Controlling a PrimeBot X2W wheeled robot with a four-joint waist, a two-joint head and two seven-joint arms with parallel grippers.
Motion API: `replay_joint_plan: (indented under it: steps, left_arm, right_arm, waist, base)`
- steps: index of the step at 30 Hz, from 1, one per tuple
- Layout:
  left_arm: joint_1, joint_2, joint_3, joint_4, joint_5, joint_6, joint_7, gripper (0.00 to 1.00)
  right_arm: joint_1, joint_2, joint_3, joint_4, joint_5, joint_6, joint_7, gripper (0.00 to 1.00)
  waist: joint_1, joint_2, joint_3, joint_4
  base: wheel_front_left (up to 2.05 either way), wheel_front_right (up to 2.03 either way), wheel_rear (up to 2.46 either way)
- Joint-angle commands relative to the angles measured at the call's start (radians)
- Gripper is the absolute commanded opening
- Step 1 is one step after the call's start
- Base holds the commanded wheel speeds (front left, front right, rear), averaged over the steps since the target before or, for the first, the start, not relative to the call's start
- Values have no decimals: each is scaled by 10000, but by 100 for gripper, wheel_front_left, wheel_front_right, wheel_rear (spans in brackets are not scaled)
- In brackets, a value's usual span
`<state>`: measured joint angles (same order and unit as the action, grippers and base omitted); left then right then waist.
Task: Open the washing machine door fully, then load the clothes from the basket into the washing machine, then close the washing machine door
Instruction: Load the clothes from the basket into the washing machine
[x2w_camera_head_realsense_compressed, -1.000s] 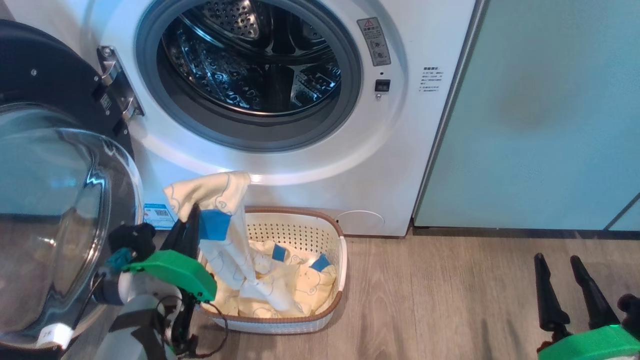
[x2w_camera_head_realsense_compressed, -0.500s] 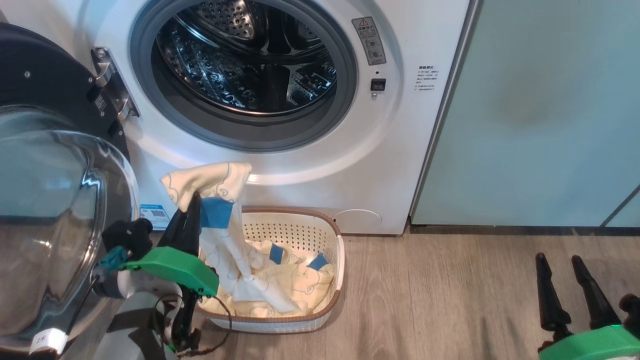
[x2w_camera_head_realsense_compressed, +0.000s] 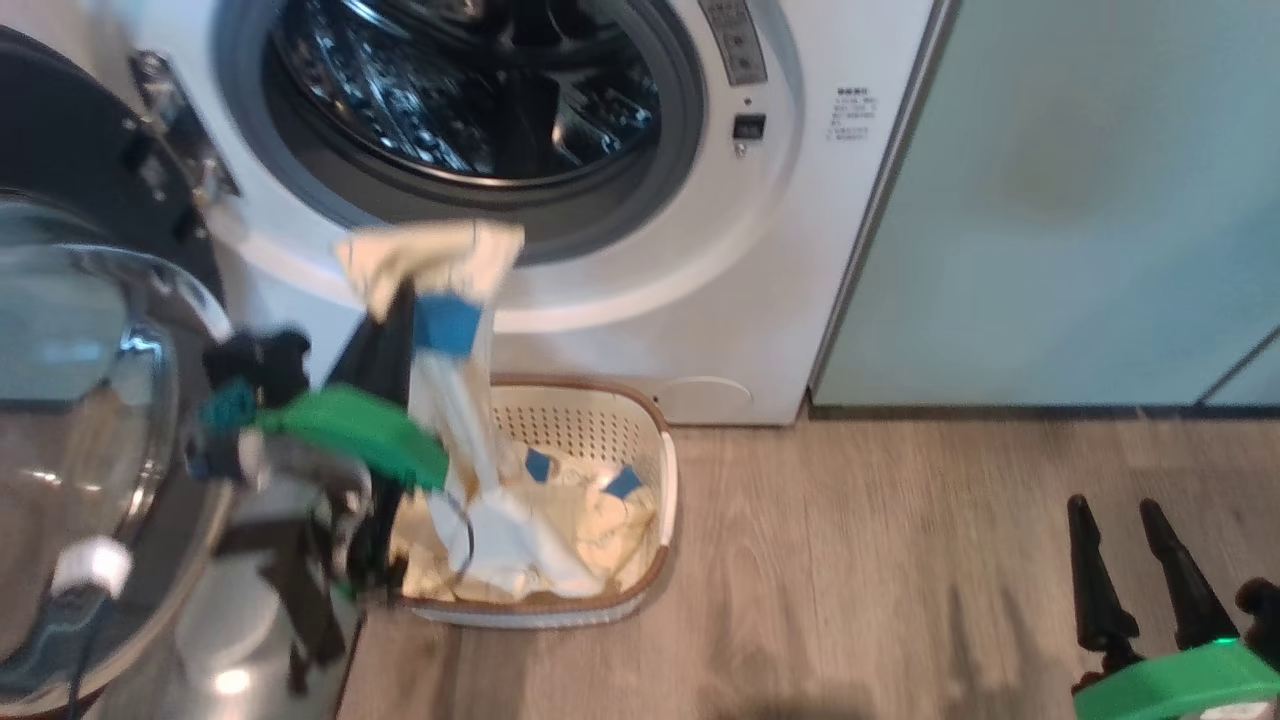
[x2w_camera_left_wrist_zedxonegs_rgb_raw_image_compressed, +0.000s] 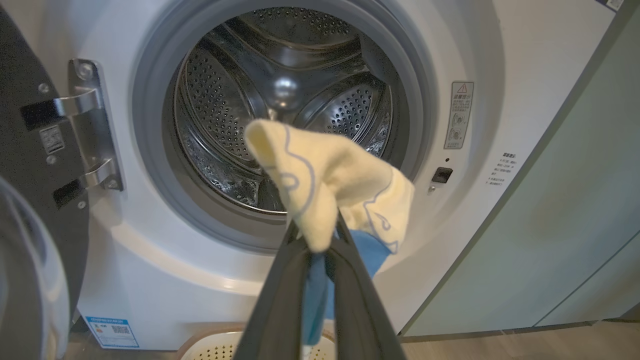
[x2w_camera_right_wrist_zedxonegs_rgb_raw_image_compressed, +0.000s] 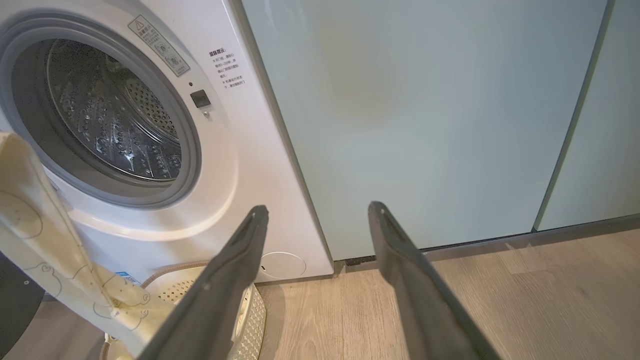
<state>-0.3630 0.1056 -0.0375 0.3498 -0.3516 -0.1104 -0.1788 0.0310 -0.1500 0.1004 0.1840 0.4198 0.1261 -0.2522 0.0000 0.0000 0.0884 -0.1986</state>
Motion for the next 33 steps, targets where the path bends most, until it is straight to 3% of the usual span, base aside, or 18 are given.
replay_joint_plan:
  steps: [1, 15, 22, 33]
  left_arm:
    - [-946, 346, 221, -196, 17, 15, 78, 0]
    - [-5053, 606, -2, 2568, 103, 68, 124, 0]
    - [-7140, 1026, 121, 4421, 217, 350, -88, 0]
    - [-10008, 1879, -241, 6960, 620, 257, -266, 0]
  right_arm:
    - [-599, -71, 196, -353, 8, 46, -95, 100]
    - [-1469, 343, 192, -473, -42, 46, -95, 100]
    - [-2014, 511, 326, -521, -43, 46, -95, 100]
    - [-2725, 767, 609, -576, -7, 46, -95, 100]
  waist:
    - [0, 0, 361, -189]
    - [0, 0, 2298, -1032]
    - [0, 0, 3303, -1458]
    - [0, 0, 4801, -2075]
  base:
    - [0, 0, 0]
    - [0, 0, 0]
    - [0, 0, 0]
    - [0, 0, 0]
